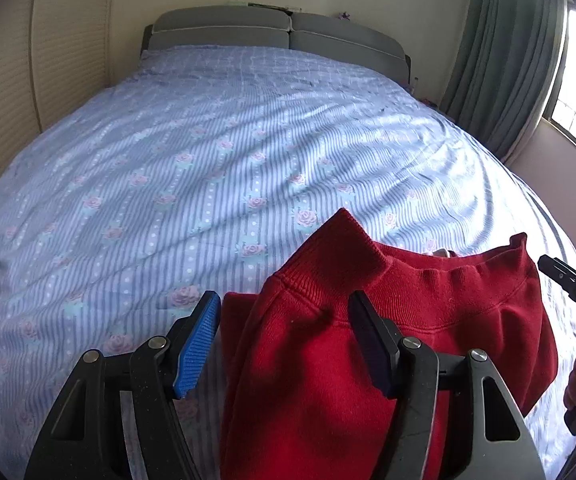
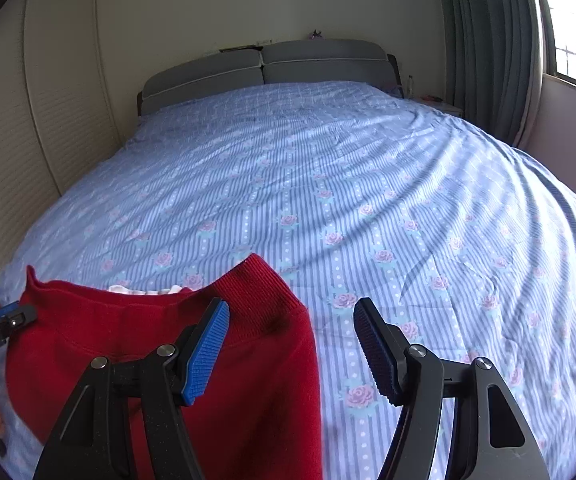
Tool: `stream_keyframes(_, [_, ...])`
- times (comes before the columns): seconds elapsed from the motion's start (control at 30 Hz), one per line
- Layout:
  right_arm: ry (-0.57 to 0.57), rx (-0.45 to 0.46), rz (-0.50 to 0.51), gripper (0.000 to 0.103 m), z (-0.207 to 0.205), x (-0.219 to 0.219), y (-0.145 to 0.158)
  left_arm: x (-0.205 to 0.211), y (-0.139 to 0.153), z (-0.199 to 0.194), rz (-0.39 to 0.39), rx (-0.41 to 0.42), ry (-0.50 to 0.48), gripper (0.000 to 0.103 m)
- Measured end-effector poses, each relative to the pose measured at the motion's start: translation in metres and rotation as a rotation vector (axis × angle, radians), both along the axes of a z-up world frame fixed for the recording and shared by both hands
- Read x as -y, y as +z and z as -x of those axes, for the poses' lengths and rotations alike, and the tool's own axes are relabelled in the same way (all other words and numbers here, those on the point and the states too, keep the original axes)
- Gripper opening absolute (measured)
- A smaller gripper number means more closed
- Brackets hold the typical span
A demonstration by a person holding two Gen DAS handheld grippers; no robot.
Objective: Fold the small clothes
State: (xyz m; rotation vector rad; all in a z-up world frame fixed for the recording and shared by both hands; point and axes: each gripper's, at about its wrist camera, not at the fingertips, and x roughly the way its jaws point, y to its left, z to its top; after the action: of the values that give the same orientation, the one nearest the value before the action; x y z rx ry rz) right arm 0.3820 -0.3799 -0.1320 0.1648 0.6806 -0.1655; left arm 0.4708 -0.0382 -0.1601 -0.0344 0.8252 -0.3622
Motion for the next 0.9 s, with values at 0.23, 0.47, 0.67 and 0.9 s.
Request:
stream_keyframes(0.23, [0.118, -0.117, -0.037, 0.029, -0.036, -0.006, -0.034, 0.007, -0.011, -0.006, -0.016, -0.007, -0.035, 0.019])
stream_keyframes(0.47, [0.047, -0.055, -0.009, 0.013, -0.031, -0.003, -0.024, 0.002, -0.005, -0.013, 0.017, 0.013, 0.014, 0.016])
stream_keyframes(0.67, [0.020, -0.149, 0.017, 0.014, -0.044, -0.003, -0.056, 0.006, -0.033, -0.024, -0.012, -0.051, 0.015, 0.017])
stream_keyframes(0.9, [0.000, -0.091, 0.070, 0.038, -0.026, -0.014, -0.031, 0.011, -0.006, 0.000, -0.026, -0.002, 0.035, 0.046])
